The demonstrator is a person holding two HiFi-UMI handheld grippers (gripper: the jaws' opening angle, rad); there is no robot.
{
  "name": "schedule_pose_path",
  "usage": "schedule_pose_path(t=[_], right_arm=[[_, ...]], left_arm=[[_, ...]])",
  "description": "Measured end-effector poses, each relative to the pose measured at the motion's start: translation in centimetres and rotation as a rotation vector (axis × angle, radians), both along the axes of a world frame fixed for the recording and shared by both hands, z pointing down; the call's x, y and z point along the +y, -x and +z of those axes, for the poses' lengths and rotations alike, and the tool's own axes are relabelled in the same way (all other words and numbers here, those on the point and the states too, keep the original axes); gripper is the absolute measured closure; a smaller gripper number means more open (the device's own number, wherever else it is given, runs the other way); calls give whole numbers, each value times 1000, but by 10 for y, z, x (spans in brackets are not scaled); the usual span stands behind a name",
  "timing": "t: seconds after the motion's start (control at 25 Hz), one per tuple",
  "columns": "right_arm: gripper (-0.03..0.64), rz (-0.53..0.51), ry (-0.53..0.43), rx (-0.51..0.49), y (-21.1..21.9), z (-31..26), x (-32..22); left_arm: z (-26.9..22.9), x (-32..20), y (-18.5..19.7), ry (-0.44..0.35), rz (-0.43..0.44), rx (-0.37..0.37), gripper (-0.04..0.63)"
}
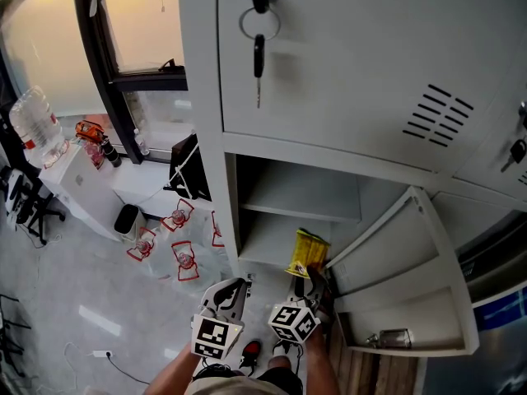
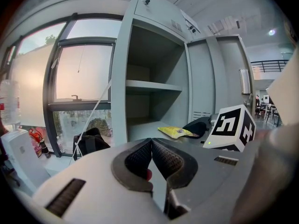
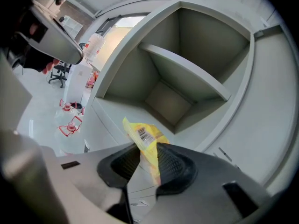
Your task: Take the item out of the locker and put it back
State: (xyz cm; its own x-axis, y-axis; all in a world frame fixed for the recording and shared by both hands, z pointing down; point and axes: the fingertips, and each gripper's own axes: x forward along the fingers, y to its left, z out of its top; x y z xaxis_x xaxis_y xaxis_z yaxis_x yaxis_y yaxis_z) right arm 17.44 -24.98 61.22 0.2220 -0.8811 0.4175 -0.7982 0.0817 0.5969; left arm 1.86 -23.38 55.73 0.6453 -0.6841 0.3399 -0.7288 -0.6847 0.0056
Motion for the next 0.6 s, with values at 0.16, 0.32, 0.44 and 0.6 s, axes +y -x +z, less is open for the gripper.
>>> schedule_pose_path(t=[0.16, 0.32, 0.44, 0.6], right_arm=[[515, 0, -72, -64, 5, -22, 4], [524, -3, -150, -184, 9, -51, 11], [526, -8, -215, -265, 11, -77, 20], [529, -26, -308, -391, 13, -110, 38]], left_arm=[[-7, 1, 2, -15, -5, 9, 572], [-15, 4, 4, -33, -6, 23, 572], [-24, 5, 2, -54, 0, 35, 572], [-37, 10, -1, -80, 11, 54, 572]])
